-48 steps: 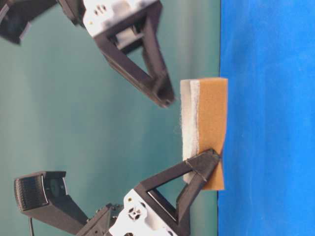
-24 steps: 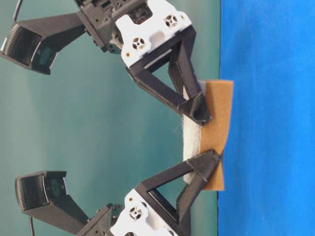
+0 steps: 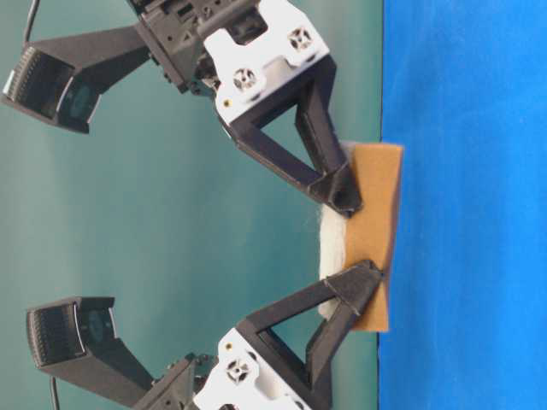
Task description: Hand over the sponge with the left arm and wipe it with the right arm.
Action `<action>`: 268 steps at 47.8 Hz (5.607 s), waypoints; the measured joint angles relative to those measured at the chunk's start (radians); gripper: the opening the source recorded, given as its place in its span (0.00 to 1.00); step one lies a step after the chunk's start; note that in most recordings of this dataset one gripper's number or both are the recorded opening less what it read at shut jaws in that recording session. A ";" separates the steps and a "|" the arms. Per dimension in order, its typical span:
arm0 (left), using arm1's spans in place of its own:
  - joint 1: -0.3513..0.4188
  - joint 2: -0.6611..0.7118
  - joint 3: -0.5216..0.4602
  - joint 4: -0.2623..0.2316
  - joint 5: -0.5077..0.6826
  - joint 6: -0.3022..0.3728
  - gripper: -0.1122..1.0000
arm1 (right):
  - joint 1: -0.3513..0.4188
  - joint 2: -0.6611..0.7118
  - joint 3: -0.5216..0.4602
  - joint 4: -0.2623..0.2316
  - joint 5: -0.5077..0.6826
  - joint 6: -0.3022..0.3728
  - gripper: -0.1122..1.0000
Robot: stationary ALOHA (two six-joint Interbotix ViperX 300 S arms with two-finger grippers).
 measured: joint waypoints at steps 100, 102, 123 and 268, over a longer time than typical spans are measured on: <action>-0.012 -0.414 0.259 0.002 -0.086 0.132 0.90 | -0.002 0.232 0.069 -0.012 -0.109 0.012 0.20; -0.014 -0.414 0.259 0.002 -0.084 0.132 0.90 | -0.002 0.232 0.069 -0.012 -0.110 0.011 0.20; -0.014 -0.413 0.261 0.002 -0.086 0.132 0.90 | -0.199 0.232 0.072 -0.083 -0.110 -0.044 0.20; -0.014 -0.410 0.261 0.002 -0.084 0.132 0.90 | 0.011 0.199 0.066 -0.202 -0.020 0.107 0.20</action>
